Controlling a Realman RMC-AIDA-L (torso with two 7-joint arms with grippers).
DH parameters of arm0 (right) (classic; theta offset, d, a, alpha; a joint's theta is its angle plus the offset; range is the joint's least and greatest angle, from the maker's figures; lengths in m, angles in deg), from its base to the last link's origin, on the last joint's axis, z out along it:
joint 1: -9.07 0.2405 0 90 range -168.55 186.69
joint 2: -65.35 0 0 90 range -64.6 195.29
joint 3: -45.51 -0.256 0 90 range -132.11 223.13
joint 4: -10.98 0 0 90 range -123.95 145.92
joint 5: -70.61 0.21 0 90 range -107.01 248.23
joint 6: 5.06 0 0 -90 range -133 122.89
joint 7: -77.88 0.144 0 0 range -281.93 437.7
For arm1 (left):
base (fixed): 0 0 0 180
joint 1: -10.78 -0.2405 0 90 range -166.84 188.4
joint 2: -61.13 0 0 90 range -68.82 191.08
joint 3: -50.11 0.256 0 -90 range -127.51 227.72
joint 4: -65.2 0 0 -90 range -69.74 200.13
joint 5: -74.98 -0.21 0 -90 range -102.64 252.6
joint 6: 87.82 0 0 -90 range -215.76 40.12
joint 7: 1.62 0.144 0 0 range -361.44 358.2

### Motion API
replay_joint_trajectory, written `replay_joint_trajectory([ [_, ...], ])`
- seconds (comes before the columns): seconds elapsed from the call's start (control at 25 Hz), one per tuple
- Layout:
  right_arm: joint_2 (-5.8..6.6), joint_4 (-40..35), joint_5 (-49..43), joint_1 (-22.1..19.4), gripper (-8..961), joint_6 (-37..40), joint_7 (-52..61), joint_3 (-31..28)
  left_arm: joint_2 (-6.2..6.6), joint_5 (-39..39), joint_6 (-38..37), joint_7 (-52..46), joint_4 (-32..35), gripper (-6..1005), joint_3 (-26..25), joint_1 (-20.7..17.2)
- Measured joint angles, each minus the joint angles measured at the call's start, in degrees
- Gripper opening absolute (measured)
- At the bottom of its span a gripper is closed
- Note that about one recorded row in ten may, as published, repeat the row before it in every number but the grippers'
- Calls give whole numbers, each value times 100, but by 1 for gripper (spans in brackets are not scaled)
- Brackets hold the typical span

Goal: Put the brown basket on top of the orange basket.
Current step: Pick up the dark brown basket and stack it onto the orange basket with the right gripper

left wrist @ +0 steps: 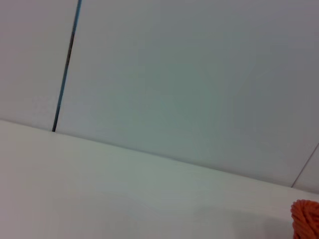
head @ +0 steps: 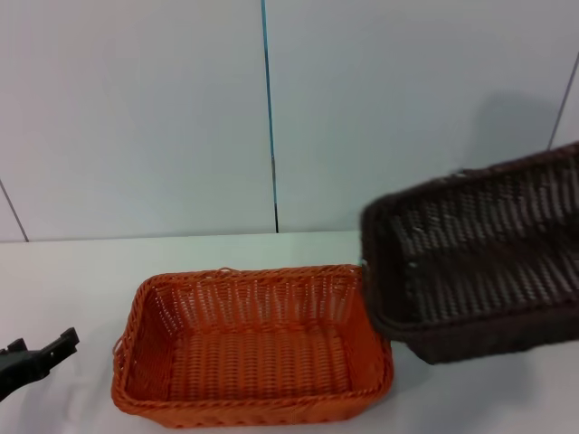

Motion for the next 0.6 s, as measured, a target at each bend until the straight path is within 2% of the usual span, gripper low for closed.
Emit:
replay_joint_trajectory([
  [0.24,-309,45,1,268,142,271,4,142,6,-2,19,0,70,905,0,15],
  [0.28,-309,45,1,268,142,271,4,142,6,-7,19,0,71,905,0,15],
  [0.6,-651,-133,0,383,142,656,8,372,11,-33,42,-3,71,905,2,9],
])
